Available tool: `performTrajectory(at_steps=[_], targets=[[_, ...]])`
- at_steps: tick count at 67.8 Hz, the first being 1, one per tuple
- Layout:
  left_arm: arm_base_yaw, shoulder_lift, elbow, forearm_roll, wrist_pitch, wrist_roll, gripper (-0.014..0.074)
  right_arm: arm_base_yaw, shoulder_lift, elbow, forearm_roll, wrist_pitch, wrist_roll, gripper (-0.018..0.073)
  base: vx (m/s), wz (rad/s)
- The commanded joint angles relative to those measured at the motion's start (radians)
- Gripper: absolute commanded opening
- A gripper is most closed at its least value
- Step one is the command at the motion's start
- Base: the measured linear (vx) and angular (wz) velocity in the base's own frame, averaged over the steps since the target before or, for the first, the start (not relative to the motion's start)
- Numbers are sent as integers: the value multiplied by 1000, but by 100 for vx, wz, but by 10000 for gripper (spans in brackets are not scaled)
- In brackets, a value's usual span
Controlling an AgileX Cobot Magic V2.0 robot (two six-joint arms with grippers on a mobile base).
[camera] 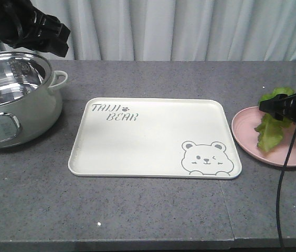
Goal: Transfer vegetables to tray and serve
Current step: 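Open the right gripper to release the leaf and lift away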
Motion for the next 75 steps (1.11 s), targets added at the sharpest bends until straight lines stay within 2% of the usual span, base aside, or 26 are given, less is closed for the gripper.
performTrajectory(at_steps=[1,9,18,26,32,75], targets=[[0,-42,-18,-9,-49,-10,444,-6,-54,-24,16,44,-13,396,0,0],[0,-42,-18,-9,-53,-10,444,-6,-53,-18,16,37,-20,396,0,0],[0,-42,-18,-9,-56,-10,444,-6,-59,25,16,146,-31,396,0,0],[0,-42,-18,-9,-58,-10,444,-6,-61,80,16,176,-116,396,0,0],[0,-42,-18,-9,-61,-10,444,-6,-77,109,16,223,-133,396,0,0],[0,-42,-18,-9,-71,-17,444,-3,-221,112,16,304,-183,396,0,0]])
